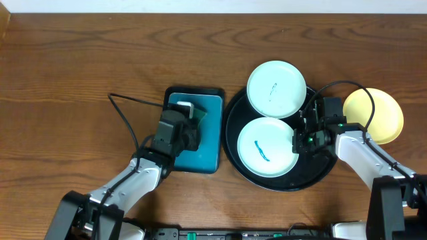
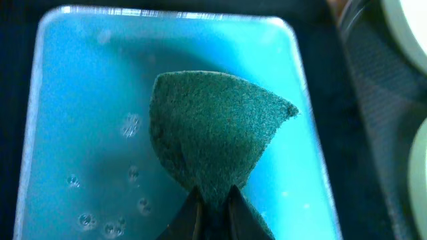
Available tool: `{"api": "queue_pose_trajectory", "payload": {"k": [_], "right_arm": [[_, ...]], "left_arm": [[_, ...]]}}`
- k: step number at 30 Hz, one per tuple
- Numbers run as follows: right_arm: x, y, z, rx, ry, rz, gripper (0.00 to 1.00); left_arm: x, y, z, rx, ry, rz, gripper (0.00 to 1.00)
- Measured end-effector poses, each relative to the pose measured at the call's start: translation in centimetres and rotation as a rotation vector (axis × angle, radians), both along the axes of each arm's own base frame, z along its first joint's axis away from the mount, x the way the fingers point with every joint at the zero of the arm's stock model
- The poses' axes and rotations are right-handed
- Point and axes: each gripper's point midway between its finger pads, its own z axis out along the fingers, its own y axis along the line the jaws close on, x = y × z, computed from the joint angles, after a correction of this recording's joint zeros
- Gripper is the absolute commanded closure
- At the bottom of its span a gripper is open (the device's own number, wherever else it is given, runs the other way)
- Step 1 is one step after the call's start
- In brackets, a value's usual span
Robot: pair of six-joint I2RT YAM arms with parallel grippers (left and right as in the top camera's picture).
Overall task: Clean dirty plates on tray and stack at the side
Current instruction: 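Dip and rub the sponge in the water tray with the left gripper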
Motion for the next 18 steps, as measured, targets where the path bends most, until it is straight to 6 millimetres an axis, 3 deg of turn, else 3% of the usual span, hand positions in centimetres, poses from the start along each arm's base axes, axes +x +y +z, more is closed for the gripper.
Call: {"api": "queue_pose_trajectory", "payload": {"k": [11,13,14,15,18], "right_arm": [[0.0,0.0,0.0,0.000,-0.001,0.000,0.99],[0.0,0.0,0.0,0.000,-0.001,0.000,0.99],[0.0,0.0,0.0,0.000,-0.001,0.000,0.99],[0.0,0.0,0.0,0.000,-0.001,0.000,0.99],[0.0,0.0,0.0,0.000,-0.001,0.000,0.99]], "left_arm": [[-1.1,0.7,-1.1,0.049,0.094,0.010,0.88],[-1.1,0.7,-0.8,0.057,0.113,0.009,0.83],[-1.0,0.7,-0.6,0.058,0.116,0.010,0.73],[-0.8,0.6,-0.3,0.058,0.115,0.009,0.69],[-0.2,0.4,0.3,0.054,0.100,0.007,0.69]]}}
